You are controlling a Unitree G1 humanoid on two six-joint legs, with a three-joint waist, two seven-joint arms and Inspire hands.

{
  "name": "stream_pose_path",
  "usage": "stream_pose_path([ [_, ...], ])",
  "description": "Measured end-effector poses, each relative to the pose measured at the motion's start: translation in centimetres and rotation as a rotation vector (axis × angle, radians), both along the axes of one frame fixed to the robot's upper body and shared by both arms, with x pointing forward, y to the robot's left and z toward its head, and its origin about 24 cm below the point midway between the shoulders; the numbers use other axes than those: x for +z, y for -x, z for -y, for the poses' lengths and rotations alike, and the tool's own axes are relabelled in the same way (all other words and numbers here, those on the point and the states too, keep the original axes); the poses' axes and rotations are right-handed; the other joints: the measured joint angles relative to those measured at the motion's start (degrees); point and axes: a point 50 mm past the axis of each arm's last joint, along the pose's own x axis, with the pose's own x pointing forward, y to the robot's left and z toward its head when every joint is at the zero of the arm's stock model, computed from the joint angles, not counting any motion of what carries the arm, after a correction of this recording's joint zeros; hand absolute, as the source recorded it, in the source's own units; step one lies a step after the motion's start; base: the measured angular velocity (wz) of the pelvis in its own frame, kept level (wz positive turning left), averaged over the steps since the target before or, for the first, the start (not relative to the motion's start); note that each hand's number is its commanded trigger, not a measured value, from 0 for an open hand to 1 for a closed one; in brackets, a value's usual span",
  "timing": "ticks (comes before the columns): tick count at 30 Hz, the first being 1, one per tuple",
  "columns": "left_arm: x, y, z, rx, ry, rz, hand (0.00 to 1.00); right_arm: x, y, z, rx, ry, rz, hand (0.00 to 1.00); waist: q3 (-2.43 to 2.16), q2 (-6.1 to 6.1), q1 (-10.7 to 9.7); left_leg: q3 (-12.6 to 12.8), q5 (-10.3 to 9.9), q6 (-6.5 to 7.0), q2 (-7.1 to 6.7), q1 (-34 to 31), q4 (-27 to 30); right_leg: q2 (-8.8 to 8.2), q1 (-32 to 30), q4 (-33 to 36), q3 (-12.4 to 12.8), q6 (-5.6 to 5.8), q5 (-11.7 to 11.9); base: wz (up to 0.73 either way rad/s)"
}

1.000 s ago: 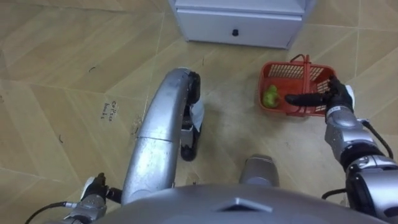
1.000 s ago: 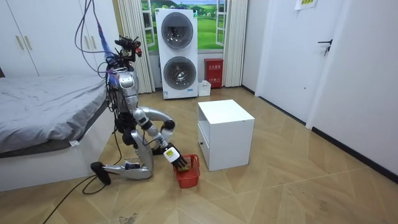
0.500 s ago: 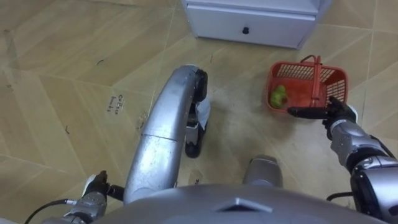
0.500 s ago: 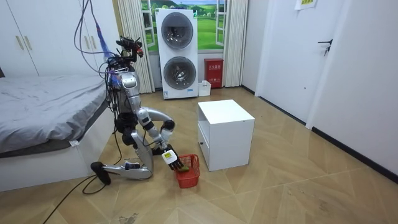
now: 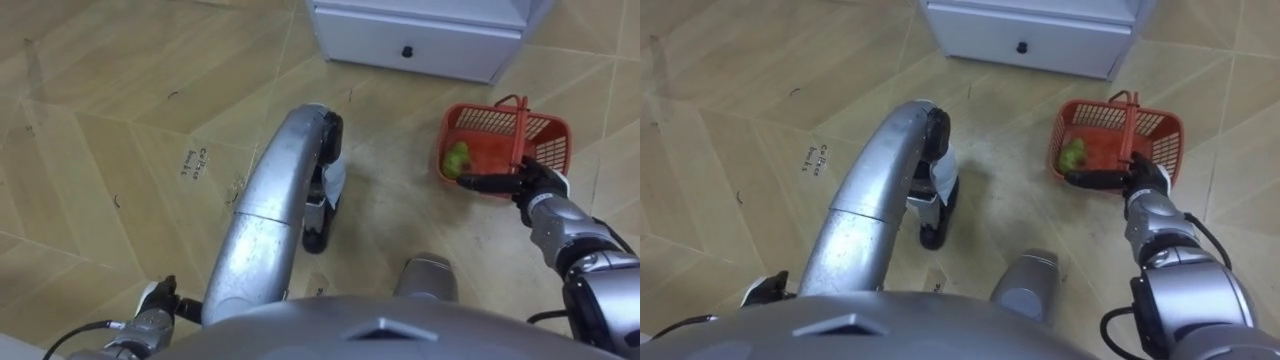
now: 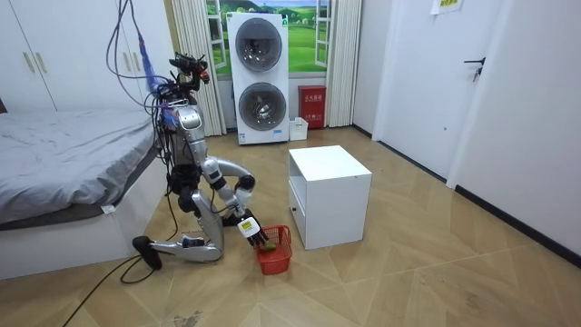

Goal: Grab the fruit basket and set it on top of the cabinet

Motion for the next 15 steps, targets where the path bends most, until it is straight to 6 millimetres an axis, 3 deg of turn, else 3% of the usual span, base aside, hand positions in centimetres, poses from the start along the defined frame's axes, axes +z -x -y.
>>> stream_pose_path([
  [3, -0.02, 0.06, 0.07, -0.013, 0.001, -0.005, 0.00, 0.00, 0.00, 0.00, 0.000, 0.000, 0.000, 0.00, -0.02, 0.04, 0.00, -0.01, 0.00, 0.00, 0.01, 0.00, 0.00, 0.01, 0.00, 0.00, 0.01, 0.00, 0.00, 0.00],
  [4, -0.04, 0.07, 0.12, -0.018, 0.004, -0.007, 0.00, 0.01, -0.02, 0.00, 0.000, 0.000, 0.001, 0.50, -0.03, 0.04, 0.00, 0.00, 0.00, 0.00, 0.01, 0.00, 0.00, 0.01, 0.00, 0.00, 0.01, 0.00, 0.00, 0.00],
  [5, -0.04, 0.06, 0.12, -0.018, 0.005, -0.007, 0.00, 0.02, -0.04, -0.01, 0.001, 0.000, 0.001, 0.91, -0.02, 0.04, 0.00, 0.00, 0.00, 0.00, 0.01, 0.00, 0.00, 0.01, 0.00, 0.00, 0.01, 0.00, 0.00, 0.00],
  [6, -0.04, 0.07, 0.14, -0.020, 0.008, -0.008, 0.00, 0.04, -0.08, -0.02, 0.001, 0.000, 0.002, 1.00, -0.02, 0.03, 0.00, 0.00, 0.00, 0.00, 0.01, 0.01, 0.00, 0.01, 0.00, 0.00, 0.01, 0.00, 0.00, 0.00],
  [15, -0.09, 0.16, 0.26, -0.034, 0.017, -0.021, 0.00, 0.24, -0.59, -0.13, 0.005, -0.004, 0.007, 1.00, -0.04, 0.08, -0.03, 0.05, 0.01, 0.02, -0.04, 0.23, 0.02, -0.40, 0.28, 0.01, -0.07, 0.00, -0.01, 0.00],
])
